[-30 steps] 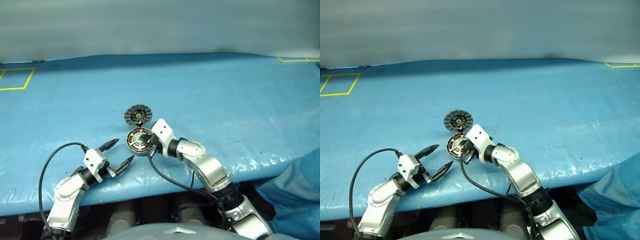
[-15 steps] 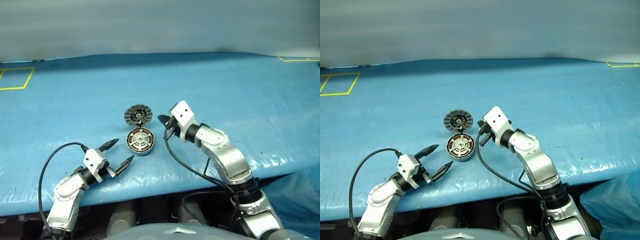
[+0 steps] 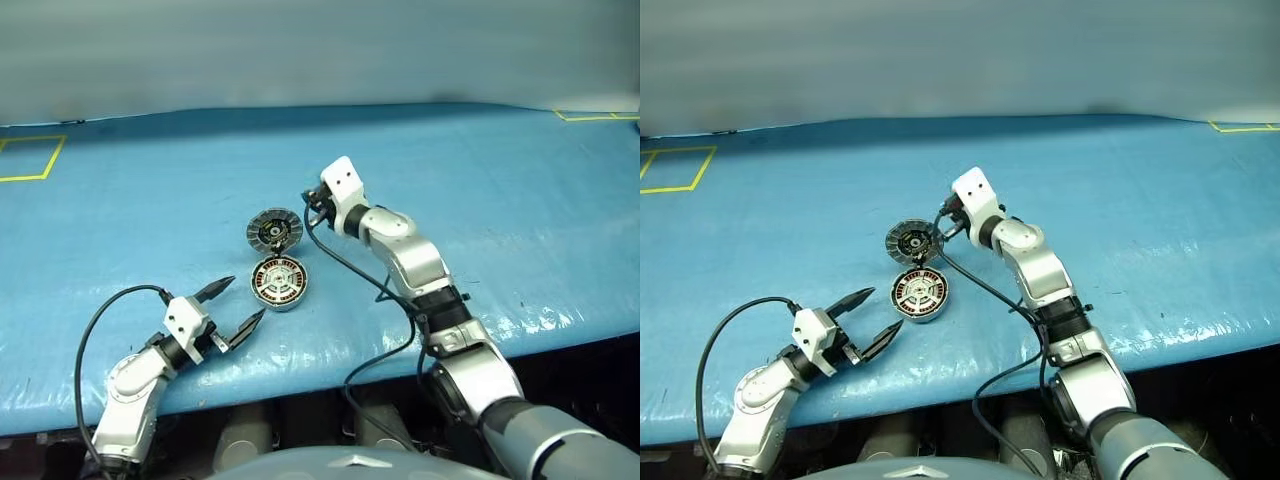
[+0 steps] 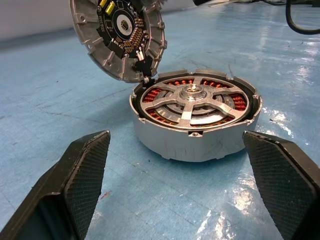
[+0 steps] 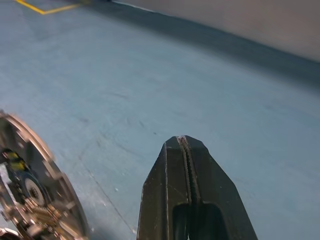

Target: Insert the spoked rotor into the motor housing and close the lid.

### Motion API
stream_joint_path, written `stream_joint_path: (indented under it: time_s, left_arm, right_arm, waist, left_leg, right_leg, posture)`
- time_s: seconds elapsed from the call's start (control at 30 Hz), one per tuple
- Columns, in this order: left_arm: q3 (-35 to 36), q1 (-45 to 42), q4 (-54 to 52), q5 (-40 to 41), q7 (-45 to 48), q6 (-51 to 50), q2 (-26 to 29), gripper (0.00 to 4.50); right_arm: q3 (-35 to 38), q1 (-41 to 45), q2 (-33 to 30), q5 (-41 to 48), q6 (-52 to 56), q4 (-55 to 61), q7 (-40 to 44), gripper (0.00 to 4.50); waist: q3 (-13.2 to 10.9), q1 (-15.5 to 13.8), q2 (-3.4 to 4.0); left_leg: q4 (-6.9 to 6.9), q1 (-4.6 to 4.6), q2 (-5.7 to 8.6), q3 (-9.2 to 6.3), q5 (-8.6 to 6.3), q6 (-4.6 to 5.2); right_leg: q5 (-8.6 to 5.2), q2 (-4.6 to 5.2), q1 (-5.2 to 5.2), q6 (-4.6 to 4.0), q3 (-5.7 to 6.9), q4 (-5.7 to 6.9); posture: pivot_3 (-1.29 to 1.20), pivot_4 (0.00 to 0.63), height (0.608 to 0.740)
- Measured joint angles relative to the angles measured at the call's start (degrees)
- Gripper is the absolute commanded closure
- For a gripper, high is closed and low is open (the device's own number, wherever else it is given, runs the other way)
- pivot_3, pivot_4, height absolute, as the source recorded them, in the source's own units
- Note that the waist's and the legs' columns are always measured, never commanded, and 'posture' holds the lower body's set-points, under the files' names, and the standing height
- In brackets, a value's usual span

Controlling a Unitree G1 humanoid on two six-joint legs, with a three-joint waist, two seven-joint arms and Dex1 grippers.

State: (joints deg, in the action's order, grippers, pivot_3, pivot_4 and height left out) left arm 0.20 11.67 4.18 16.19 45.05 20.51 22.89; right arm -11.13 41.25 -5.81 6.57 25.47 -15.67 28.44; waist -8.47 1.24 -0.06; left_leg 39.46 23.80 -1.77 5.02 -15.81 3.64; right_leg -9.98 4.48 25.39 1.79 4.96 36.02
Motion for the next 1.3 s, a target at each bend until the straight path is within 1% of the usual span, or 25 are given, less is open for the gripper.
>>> stream_joint_path:
  time_s: [0.17,0.3,0.4,0.57,0.63,0.73,0.83,0.9,1.0,1.1,1.17,1.3]
  left_arm:
    - [0.52,0.33,0.00,-0.01,-0.05,0.02,0.00,0.00]
    - [0.53,0.35,0.00,-0.05,-0.07,0.04,-0.02,0.00]
    - [0.51,0.26,0.00,-0.10,-0.10,0.06,-0.03,0.00]
    - [0.65,0.25,-0.03,-0.11,-0.15,0.12,-0.04,0.00]
    - [0.69,0.20,-0.03,-0.10,-0.14,0.12,-0.03,0.00]
    - [0.69,0.16,-0.03,-0.11,-0.12,0.12,-0.04,0.00]
    - [0.68,0.00,-0.03,-0.12,-0.10,0.11,-0.04,0.00]
    - [0.68,-0.16,-0.03,-0.12,-0.09,0.11,-0.04,0.00]
    - [0.68,-0.22,-0.02,-0.14,-0.10,0.11,-0.05,0.00]
    - [0.69,-0.27,-0.03,-0.20,-0.23,0.11,-0.18,0.00]
    - [0.68,-0.26,-0.03,-0.24,-0.52,0.12,-0.25,0.00]
    - [0.68,0.14,-0.03,-0.26,-1.27,0.12,-0.30,0.00]
  right_arm:
    - [1.48,0.50,3.25,6.04,0.33,-0.45,5.89,4.48]
    - [0.85,-0.78,3.29,8.56,2.79,4.76,8.99,4.48]
    - [0.04,-3.25,2.72,8.61,4.29,8.16,9.18,4.48]
    - [-2.15,-10.53,-0.54,8.53,7.44,16.07,9.07,4.48]
    - [-1.77,-11.01,-1.07,8.50,7.53,17.59,8.46,4.48]
    - [-0.18,-9.54,-0.50,8.85,7.54,18.67,6.69,4.48]
    - [2.42,-4.80,-0.75,9.45,7.45,17.56,5.31,4.48]
    - [2.60,-1.78,-1.22,8.88,7.13,14.71,5.08,4.48]
    - [2.11,-0.74,-0.84,7.66,6.55,8.76,5.15,4.48]
    - [0.73,2.25,0.78,6.02,5.06,-0.78,5.42,4.48]
    - [0.17,3.99,2.00,5.08,3.74,-5.40,5.77,4.48]
    - [-0.32,4.85,3.35,4.17,2.17,-8.64,6.71,4.48]
  waist:
    - [-0.01,0.06,0.01]
    - [-0.01,-0.05,0.01]
    - [-0.01,-0.06,0.01]
    - [-0.01,-0.09,0.02]
    - [-0.01,0.13,0.02]
    - [-0.02,0.15,0.03]
    - [-0.02,0.09,0.04]
    - [-0.02,0.10,0.03]
    - [-0.01,0.05,0.01]
    - [-0.02,0.37,0.03]
    - [-0.02,0.45,0.04]
    - [-0.03,0.33,0.04]
  left_leg:
    - [0.00,0.01,0.00,0.02,0.00,0.00]
    - [0.00,0.01,0.00,-0.01,0.00,0.00]
    - [0.00,0.01,0.00,0.01,0.00,-0.01]
    - [0.00,0.01,0.01,0.01,0.02,-0.04]
    - [0.00,-0.01,0.00,0.02,0.03,-0.06]
    - [0.00,-0.04,-0.04,0.01,0.07,-0.12]
    - [0.01,-0.07,-0.04,-0.01,0.08,-0.12]
    - [0.01,-0.09,-0.04,-0.01,0.07,-0.11]
    - [-0.01,-0.03,-0.03,0.02,0.06,-0.08]
    - [-0.01,-0.01,-0.03,0.08,0.06,-0.08]
    - [-0.04,-0.02,-0.04,0.07,0.06,-0.08]
    - [-0.08,0.00,-0.04,0.06,0.07,-0.10]
  right_leg:
    - [0.15,0.01,0.00,-0.23,-0.02,-0.03]
    - [0.15,0.03,-0.01,-0.23,0.00,-0.03]
    - [0.12,0.04,0.01,-0.25,0.00,-0.04]
    - [0.00,0.06,0.01,-0.42,0.00,-0.04]
    - [-0.11,0.03,0.03,-0.24,-0.02,0.00]
    - [-0.11,-0.01,0.04,-0.28,-0.02,0.05]
    - [-0.09,0.00,0.02,-0.32,0.00,0.07]
    - [-0.10,0.00,0.01,-0.34,0.00,0.05]
    - [0.06,0.00,0.02,-0.60,0.00,0.05]
    - [0.10,-0.01,0.06,-0.55,-0.03,0.04]
    - [0.21,-0.03,0.06,-0.36,-0.03,0.04]
    - [0.21,-0.02,0.06,-0.35,-0.02,0.00]
  posture:
    - [0.00,0.150,0.740]
    - [0.00,0.150,0.740]
    - [0.00,0.150,0.740]
    - [0.00,0.150,0.740]
    - [0.00,0.150,0.740]
    - [0.00,0.150,0.740]
    - [0.00,0.150,0.740]
    - [0.00,0.150,0.740]
    - [0.00,0.150,0.740]
    - [0.00,0.150,0.740]
    - [0.00,0.150,0.740]
    - [0.00,0.150,0.740]
